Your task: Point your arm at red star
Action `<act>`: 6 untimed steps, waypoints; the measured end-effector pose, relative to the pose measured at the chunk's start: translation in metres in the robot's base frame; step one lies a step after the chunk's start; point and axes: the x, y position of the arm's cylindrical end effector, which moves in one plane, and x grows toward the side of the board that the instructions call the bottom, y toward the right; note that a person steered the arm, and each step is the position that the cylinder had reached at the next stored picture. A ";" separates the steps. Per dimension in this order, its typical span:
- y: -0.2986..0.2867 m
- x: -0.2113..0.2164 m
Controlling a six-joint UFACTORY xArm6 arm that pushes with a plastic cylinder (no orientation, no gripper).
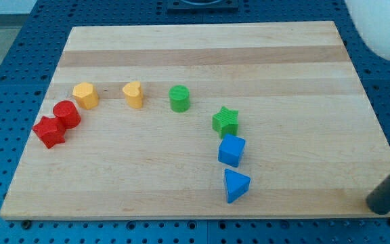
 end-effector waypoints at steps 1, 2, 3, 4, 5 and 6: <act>-0.098 0.000; -0.220 0.001; -0.280 -0.013; -0.375 -0.059; -0.489 -0.064; -0.527 -0.076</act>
